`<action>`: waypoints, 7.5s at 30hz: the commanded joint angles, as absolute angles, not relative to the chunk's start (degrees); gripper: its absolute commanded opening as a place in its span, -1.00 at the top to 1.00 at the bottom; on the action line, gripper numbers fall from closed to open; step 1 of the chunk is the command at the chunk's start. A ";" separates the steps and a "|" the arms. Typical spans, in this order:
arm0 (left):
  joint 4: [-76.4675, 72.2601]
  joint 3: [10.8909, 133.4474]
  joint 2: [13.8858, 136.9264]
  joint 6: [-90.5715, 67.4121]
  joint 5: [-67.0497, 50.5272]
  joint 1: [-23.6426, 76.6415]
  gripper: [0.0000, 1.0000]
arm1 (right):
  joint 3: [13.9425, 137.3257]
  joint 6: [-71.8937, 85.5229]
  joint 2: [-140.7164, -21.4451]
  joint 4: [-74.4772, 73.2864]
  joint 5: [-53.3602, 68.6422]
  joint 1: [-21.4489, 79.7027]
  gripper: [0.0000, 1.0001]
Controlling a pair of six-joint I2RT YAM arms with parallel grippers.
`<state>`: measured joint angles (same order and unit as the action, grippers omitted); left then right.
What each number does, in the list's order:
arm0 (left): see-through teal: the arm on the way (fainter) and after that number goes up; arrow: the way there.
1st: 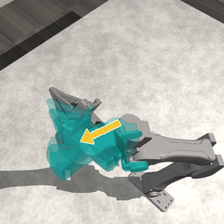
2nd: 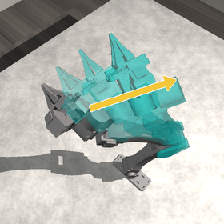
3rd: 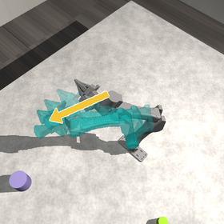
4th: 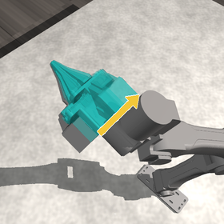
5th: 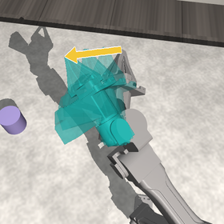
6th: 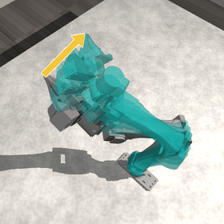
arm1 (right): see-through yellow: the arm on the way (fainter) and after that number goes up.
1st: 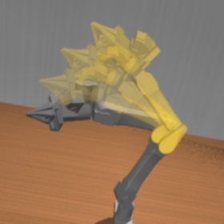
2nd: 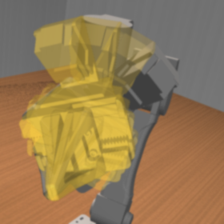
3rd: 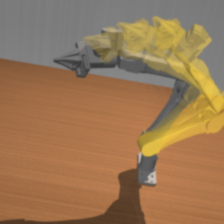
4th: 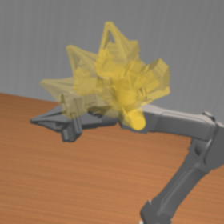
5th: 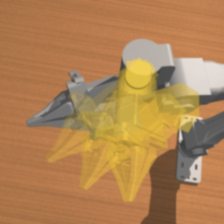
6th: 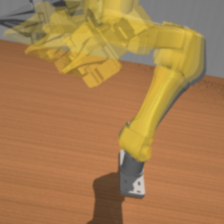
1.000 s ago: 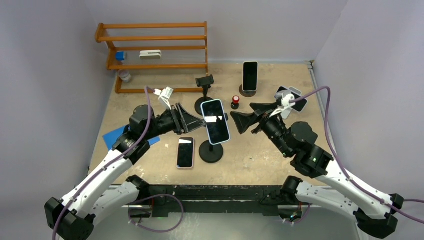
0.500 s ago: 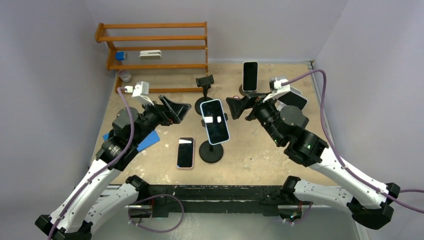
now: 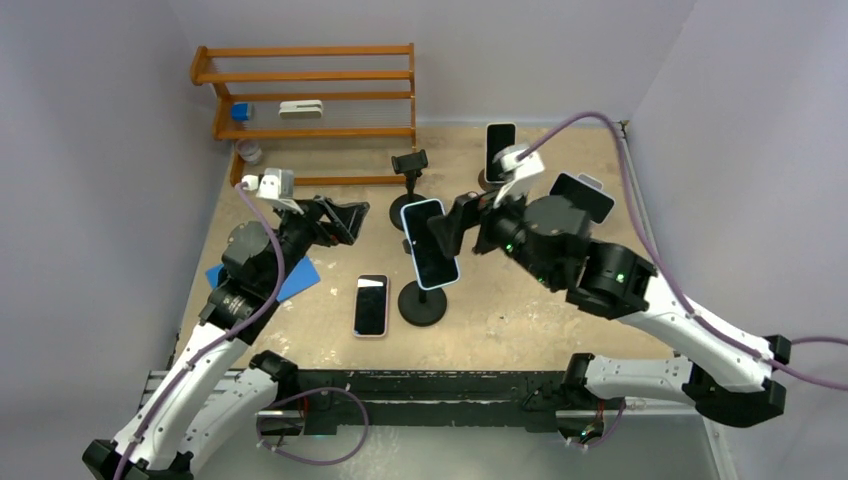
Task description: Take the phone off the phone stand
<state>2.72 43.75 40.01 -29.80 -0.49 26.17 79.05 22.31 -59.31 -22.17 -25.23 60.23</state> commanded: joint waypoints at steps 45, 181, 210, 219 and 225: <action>3.95 42.71 36.56 -23.73 -3.24 26.27 -0.84 | 80.38 33.56 -69.08 -34.24 -39.11 73.92 -0.98; -16.09 40.80 54.48 -56.71 -45.98 26.98 1.00 | 77.35 31.49 -71.80 -32.60 -41.32 73.92 -0.46; -10.52 40.26 52.04 -62.78 -41.23 26.98 1.00 | 72.37 28.33 -69.17 -25.73 -42.63 73.92 -0.98; -10.29 40.09 51.87 -62.42 -41.74 26.98 1.00 | 72.73 27.04 -69.97 -26.86 -40.53 73.92 -0.95; -10.09 40.08 51.61 -62.15 -41.84 26.98 1.00 | 72.69 27.12 -70.05 -26.50 -41.13 73.83 -0.84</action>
